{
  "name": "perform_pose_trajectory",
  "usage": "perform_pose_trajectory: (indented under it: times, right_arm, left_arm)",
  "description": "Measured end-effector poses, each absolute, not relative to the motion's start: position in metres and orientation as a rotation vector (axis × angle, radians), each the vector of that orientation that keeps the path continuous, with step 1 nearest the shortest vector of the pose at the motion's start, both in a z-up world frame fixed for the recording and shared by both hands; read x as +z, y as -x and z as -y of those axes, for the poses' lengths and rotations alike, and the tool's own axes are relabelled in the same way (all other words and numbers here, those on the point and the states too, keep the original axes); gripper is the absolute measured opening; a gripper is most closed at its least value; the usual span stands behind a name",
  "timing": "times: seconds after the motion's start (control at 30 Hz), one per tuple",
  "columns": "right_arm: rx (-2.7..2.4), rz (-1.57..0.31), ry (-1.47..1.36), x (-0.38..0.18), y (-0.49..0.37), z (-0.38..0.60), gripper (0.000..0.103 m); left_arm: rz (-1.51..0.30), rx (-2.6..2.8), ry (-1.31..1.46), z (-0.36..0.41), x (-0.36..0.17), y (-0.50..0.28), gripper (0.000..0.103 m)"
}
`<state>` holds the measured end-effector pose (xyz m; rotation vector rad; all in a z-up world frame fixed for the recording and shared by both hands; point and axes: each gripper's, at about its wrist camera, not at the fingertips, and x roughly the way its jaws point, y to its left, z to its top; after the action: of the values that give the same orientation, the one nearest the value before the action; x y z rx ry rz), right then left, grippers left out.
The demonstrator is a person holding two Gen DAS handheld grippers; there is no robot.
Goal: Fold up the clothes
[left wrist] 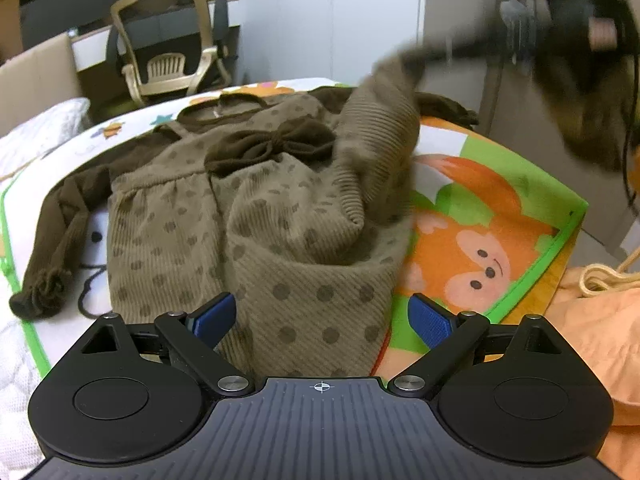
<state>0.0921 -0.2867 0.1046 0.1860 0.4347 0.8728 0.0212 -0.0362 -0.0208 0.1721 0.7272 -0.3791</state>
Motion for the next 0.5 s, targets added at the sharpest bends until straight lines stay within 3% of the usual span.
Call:
perform_pose_trajectory:
  times: [0.17, 0.27, 0.33, 0.4, 0.5]
  right_arm:
    - [0.802, -0.375, -0.131, 0.121, -0.084, 0.302, 0.004]
    - [0.72, -0.397, 0.046, 0.104, -0.064, 0.304, 0.007]
    - [0.664, -0.441, 0.166, 0.082, -0.052, 0.302, 0.02]
    - [0.628, -0.484, 0.271, 0.061, -0.039, 0.298, 0.053]
    - [0.649, -0.574, 0.388, 0.027, -0.016, 0.287, 0.058]
  left_arm:
    - [-0.691, -0.45, -0.28, 0.056, -0.023, -0.011, 0.096]
    - [-0.694, -0.459, -0.297, 0.059, -0.026, -0.011, 0.096]
    - [-0.702, -0.45, -0.273, 0.053, -0.026, -0.013, 0.096]
    - [-0.711, -0.428, -0.257, 0.047, -0.027, -0.015, 0.096]
    - [-0.721, -0.378, -0.257, 0.037, -0.027, -0.016, 0.096]
